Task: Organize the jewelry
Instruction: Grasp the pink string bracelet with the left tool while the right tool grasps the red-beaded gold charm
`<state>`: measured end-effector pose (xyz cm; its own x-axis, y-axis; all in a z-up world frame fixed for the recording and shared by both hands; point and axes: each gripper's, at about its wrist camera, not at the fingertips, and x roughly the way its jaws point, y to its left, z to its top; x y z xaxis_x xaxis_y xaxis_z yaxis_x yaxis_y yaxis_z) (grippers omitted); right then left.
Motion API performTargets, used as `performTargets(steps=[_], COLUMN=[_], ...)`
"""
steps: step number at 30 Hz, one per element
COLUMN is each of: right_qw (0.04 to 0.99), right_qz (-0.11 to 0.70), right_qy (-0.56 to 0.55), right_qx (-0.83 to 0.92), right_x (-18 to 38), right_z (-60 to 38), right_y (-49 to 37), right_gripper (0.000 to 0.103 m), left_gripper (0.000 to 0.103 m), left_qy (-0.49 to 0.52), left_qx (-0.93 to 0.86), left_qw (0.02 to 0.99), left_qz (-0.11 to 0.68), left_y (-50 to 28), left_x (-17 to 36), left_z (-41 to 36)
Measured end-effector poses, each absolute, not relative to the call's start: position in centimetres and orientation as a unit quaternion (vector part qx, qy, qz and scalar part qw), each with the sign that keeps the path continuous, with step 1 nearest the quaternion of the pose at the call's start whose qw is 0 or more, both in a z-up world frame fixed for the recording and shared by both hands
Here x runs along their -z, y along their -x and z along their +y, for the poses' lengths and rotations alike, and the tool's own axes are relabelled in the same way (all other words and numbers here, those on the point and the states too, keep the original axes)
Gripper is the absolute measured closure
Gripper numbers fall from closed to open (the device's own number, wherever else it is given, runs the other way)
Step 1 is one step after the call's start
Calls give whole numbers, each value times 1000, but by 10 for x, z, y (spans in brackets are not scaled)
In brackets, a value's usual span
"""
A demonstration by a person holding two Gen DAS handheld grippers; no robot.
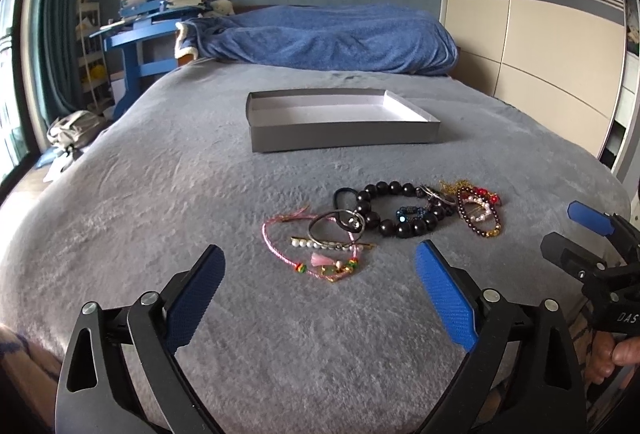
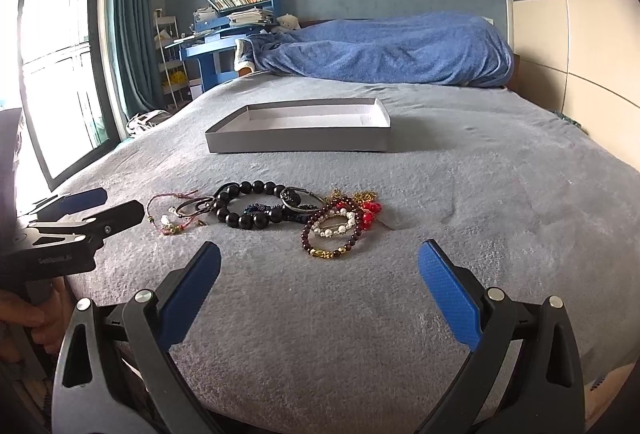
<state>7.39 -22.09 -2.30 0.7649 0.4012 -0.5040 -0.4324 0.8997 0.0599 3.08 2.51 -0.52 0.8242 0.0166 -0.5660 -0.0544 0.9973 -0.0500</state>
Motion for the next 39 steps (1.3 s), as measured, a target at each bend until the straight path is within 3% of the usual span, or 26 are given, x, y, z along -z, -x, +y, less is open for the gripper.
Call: performTargets(steps=[6, 14, 16, 18, 20, 33, 34, 39], right_qw=[932, 929, 927, 924, 921, 905, 904, 903], right_qz=[287, 305, 316, 325, 334, 376, 377, 371], right_qy=[7, 1, 0, -2, -8, 7, 7, -5], right_qx=[-222, -209, -203, -201, -199, -199, -204, -217], right_x=[25, 30, 32, 35, 37, 54, 55, 49], right_z=[-224, -224, -224, -223, -224, -224, -224, -225], right_y=[-91, -117, -126, -135, -144, -185, -186, -183], right_gripper=[6, 11, 15, 21, 31, 77, 84, 94], left_gripper=[33, 48, 58, 85, 98, 100, 100, 100], left_qy=[50, 92, 95, 94, 95, 90, 89, 85], left_qx=[-14, -15, -8, 2, 9, -21, -23, -23], left_qw=[940, 921, 919, 917, 917, 930, 931, 934], left_qz=[337, 378, 383, 387, 388, 355, 353, 345], left_y=[-54, -81, -88, -91, -92, -90, -90, -90], left_x=[18, 35, 37, 38, 38, 18, 16, 10], left_z=[37, 58, 60, 62, 65, 92, 94, 97])
